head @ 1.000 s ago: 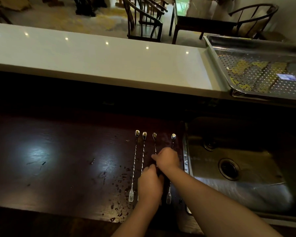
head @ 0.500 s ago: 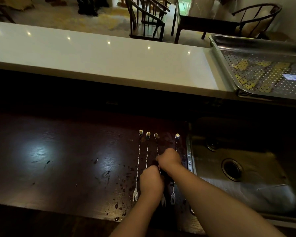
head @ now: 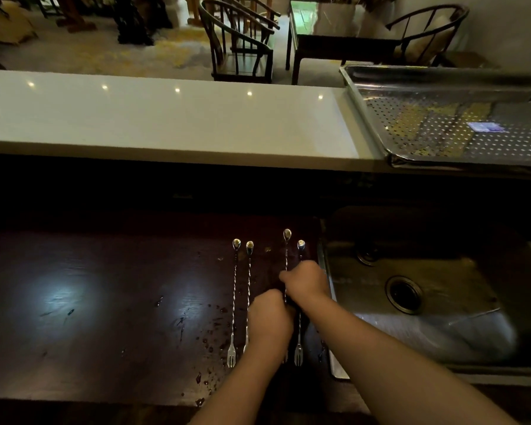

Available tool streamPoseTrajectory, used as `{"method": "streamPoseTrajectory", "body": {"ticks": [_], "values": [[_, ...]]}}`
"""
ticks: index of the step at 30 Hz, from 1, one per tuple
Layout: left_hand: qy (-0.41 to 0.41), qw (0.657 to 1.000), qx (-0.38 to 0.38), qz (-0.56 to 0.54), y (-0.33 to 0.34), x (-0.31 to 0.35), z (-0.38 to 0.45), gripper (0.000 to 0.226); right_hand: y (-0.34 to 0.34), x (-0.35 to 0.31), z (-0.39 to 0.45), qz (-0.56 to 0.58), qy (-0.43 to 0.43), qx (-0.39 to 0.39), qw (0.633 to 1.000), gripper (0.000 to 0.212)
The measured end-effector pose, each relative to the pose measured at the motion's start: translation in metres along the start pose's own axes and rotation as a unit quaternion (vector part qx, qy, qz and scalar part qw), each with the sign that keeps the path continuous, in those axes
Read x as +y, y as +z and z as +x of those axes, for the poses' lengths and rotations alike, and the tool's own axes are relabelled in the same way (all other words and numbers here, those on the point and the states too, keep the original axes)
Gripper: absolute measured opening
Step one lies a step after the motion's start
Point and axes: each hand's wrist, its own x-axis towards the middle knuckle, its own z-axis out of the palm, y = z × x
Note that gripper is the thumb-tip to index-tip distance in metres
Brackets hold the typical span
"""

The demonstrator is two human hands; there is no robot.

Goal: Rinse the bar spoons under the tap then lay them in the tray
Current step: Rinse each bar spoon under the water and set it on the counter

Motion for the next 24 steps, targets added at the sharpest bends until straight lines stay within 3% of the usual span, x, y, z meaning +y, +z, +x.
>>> {"method": "streamPoseTrajectory", "body": {"ticks": [7, 10, 15, 24], "values": [[0.102, 0.986, 0.009, 0.13, 0.011, 0.043, -0.005, 0.017, -0.047, 0.033, 0.008, 0.173, 0.065, 0.007, 0.983, 0.019], [0.139, 0.974, 0.013, 0.178, 0.023, 0.069, -0.011, 0.017, -0.075, 0.058, 0.013, 0.294, 0.092, 0.004, 0.951, 0.027], [0.177, 0.956, -0.007, 0.235, 0.051, 0.112, -0.022, 0.019, -0.126, 0.102, 0.026, 0.428, 0.145, 0.037, 0.891, 0.017], [0.215, 0.949, 0.003, 0.229, 0.112, 0.191, -0.034, 0.025, -0.204, 0.201, 0.054, 0.53, 0.199, 0.065, 0.822, 0.019]]}}
